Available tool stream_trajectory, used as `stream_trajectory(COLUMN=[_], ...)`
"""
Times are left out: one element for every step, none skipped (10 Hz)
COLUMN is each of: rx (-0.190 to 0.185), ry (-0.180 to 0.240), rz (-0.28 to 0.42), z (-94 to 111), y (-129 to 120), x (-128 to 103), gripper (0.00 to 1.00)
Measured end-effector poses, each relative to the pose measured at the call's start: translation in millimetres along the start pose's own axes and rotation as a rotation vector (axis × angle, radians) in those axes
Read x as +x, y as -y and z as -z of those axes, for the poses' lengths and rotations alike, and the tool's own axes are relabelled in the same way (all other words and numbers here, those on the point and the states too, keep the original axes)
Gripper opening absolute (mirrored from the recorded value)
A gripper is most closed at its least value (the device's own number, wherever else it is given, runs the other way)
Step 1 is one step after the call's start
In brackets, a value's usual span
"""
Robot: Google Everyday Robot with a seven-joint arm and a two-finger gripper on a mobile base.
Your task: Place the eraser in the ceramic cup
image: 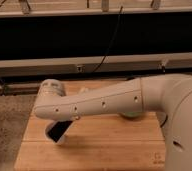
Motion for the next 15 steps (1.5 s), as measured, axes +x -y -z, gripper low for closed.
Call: stream_trajectory(rx=[0.003,0.006,0.007,0.01,0.014,0.015,0.018,0.021,0.023,0.025,0.027,0.032,0.035,0.037,0.039], ry=[-0.001,-0.002,-0.003,-0.004,-0.006,-0.007,-0.007,-0.008,-0.009,-0.009,-0.009,-0.01,-0.011,-0.011,-0.01], rz=[0.001,0.001,0.0,0.001,0.001,0.0,-0.001,-0.001,0.0,-0.001,-0.003,-0.004,-0.004,-0.004,-0.005], z=[-0.2,-0.5,-0.5,-0.9,-1.2,-1.6,-2.1,-2.2,-2.3,-2.7,-3.1,-3.6,-3.9,-4.2,-4.5], y=[0.9,1.6,2.0,2.6,3.0,2.6,2.7,3.6,3.6,3.4,3.6,4.8,5.1,5.7,6.3], x=[0.1,0.3,0.9,1.3,1.4,1.6,1.6,1.5,1.5,1.5,1.9,2.6,3.1,3.3,2.7], gripper=[0.06,0.06,0.06,0.06,0.06,0.08,0.13,0.17,0.23,0.23,0.2,0.22,0.27,0.31,0.27])
